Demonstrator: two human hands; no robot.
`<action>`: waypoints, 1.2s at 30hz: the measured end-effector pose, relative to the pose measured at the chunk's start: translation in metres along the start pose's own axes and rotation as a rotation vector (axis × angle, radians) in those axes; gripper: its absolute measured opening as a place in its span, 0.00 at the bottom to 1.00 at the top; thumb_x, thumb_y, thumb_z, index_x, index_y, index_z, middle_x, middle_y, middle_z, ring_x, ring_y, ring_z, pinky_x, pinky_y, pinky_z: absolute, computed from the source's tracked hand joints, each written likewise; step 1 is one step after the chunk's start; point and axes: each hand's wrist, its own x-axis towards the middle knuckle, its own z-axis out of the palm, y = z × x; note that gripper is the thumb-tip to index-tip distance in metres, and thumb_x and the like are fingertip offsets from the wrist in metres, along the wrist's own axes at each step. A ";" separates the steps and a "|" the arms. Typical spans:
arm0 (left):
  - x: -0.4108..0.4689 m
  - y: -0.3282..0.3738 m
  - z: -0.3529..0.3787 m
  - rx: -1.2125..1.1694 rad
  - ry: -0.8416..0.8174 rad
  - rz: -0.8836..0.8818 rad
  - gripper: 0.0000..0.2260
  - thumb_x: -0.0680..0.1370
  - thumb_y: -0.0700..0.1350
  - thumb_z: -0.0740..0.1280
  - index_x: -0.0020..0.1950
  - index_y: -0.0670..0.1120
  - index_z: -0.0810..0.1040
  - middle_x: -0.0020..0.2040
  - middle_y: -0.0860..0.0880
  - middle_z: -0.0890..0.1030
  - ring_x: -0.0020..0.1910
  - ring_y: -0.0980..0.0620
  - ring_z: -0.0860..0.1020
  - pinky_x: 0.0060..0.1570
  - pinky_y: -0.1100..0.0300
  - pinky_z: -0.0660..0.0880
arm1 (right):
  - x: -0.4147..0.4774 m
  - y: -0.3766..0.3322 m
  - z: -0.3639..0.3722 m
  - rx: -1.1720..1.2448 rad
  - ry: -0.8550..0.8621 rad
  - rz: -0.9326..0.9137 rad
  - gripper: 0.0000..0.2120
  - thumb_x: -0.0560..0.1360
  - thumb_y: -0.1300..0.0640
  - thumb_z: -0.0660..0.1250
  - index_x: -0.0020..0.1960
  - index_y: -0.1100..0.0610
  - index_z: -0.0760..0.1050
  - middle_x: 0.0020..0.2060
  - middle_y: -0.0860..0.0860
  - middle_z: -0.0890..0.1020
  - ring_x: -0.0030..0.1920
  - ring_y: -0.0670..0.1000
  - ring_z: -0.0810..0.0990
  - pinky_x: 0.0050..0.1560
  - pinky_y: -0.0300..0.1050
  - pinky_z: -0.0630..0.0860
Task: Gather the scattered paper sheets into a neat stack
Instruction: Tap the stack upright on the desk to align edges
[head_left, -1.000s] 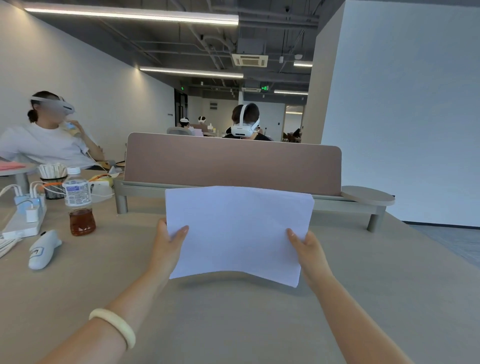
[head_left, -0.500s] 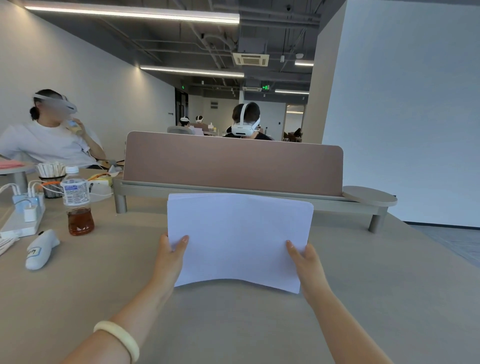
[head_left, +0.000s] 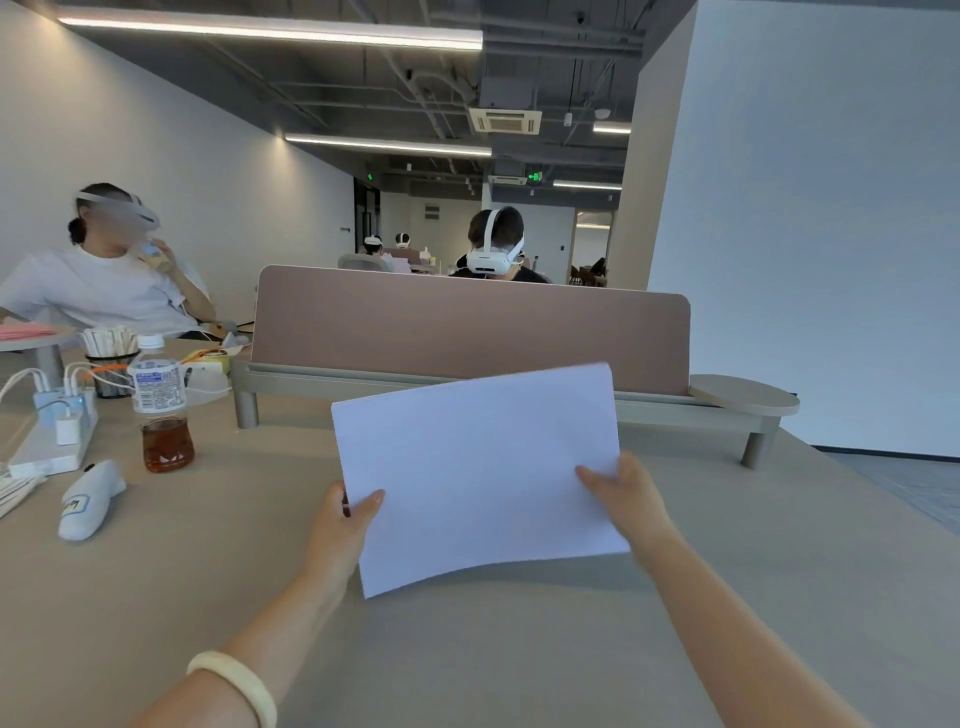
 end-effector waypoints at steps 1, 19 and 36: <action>0.002 0.002 -0.002 0.006 -0.003 -0.007 0.11 0.77 0.41 0.66 0.58 0.43 0.71 0.53 0.46 0.79 0.54 0.45 0.77 0.46 0.55 0.74 | 0.006 -0.018 -0.008 -0.058 -0.038 -0.045 0.10 0.76 0.61 0.66 0.57 0.59 0.74 0.53 0.54 0.81 0.53 0.56 0.80 0.46 0.44 0.72; 0.014 0.047 0.017 -0.044 -0.255 0.145 0.22 0.69 0.43 0.74 0.62 0.43 0.76 0.56 0.46 0.83 0.53 0.46 0.82 0.48 0.56 0.79 | 0.026 -0.184 0.043 -1.090 -0.357 -0.552 0.18 0.76 0.57 0.67 0.64 0.58 0.71 0.62 0.54 0.74 0.63 0.55 0.72 0.54 0.45 0.68; 0.018 0.034 0.025 -0.059 -0.144 0.122 0.20 0.72 0.44 0.73 0.61 0.42 0.71 0.55 0.47 0.80 0.53 0.47 0.80 0.50 0.53 0.77 | 0.011 -0.038 0.018 0.226 -0.339 -0.104 0.17 0.75 0.56 0.69 0.63 0.54 0.75 0.57 0.49 0.83 0.57 0.50 0.82 0.57 0.48 0.78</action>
